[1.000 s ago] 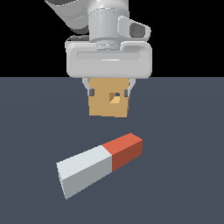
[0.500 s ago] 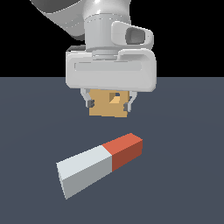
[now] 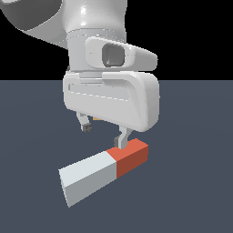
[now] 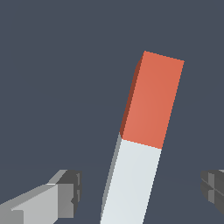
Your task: Insert the peg into the horizontal hole in a box.
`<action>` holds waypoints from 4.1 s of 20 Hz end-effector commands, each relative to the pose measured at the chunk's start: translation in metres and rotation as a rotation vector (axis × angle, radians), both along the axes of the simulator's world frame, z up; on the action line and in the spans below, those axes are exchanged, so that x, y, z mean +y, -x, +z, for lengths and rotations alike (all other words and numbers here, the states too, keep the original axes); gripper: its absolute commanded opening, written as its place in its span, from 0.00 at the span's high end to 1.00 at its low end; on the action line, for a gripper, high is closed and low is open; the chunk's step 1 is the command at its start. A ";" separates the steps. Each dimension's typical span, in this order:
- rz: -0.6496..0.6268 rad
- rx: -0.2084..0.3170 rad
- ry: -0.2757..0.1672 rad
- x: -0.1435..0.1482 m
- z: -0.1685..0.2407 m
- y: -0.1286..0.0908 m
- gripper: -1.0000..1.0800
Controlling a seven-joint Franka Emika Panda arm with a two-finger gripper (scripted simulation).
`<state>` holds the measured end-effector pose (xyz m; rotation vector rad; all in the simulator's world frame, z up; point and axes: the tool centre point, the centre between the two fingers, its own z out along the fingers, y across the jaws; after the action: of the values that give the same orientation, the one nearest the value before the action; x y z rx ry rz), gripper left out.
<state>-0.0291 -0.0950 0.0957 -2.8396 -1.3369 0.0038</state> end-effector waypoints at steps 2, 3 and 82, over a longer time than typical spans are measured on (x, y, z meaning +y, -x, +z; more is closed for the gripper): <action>-0.104 -0.002 0.002 -0.013 -0.010 0.009 0.04; -0.128 -0.002 0.002 -0.015 -0.012 0.011 0.04; 0.505 -0.003 0.001 0.165 -0.002 -0.011 1.00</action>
<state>-0.0199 0.0700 0.0908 -2.4165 -2.0030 0.0081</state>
